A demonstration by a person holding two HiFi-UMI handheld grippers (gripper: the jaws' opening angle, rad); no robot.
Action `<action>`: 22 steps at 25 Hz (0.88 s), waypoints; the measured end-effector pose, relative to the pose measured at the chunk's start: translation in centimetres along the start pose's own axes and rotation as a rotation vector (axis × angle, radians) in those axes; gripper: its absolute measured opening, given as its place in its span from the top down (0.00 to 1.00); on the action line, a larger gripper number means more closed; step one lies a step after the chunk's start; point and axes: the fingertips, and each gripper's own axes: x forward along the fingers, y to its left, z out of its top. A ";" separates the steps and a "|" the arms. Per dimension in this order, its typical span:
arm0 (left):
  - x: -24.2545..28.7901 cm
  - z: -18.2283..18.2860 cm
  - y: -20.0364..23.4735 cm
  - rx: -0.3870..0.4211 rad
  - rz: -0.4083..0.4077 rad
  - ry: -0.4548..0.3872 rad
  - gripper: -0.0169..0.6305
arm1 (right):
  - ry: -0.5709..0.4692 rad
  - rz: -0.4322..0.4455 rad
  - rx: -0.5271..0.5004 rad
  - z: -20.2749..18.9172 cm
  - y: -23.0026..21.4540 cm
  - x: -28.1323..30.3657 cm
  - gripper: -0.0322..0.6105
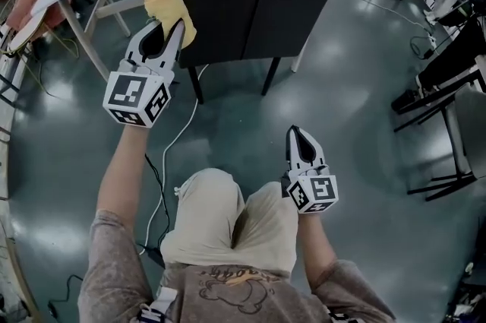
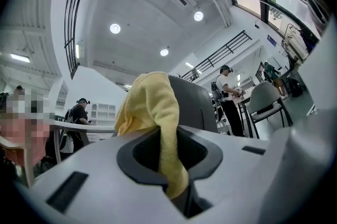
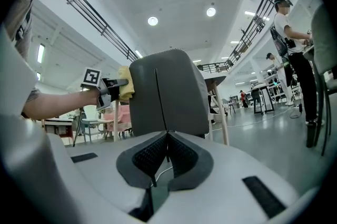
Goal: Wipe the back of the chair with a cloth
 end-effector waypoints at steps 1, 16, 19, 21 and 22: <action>0.4 0.0 -0.3 -0.002 -0.009 0.000 0.88 | -0.002 -0.004 0.000 0.1 -0.2 -0.1 0.91; 6.3 -0.4 -6.2 -0.039 -0.149 0.020 0.88 | -0.007 -0.040 0.005 -0.1 -1.3 -0.7 0.91; 7.5 -0.1 -7.3 -0.064 -0.180 0.015 0.88 | -0.008 -0.044 0.007 -0.3 -1.2 -1.0 0.91; 8.1 0.1 -8.2 -0.066 -0.196 0.015 0.88 | -0.007 -0.044 0.009 -0.4 -1.2 -1.3 0.91; 8.4 0.2 -8.7 -0.066 -0.200 0.015 0.88 | -0.006 -0.045 0.009 -0.4 -1.2 -1.5 0.91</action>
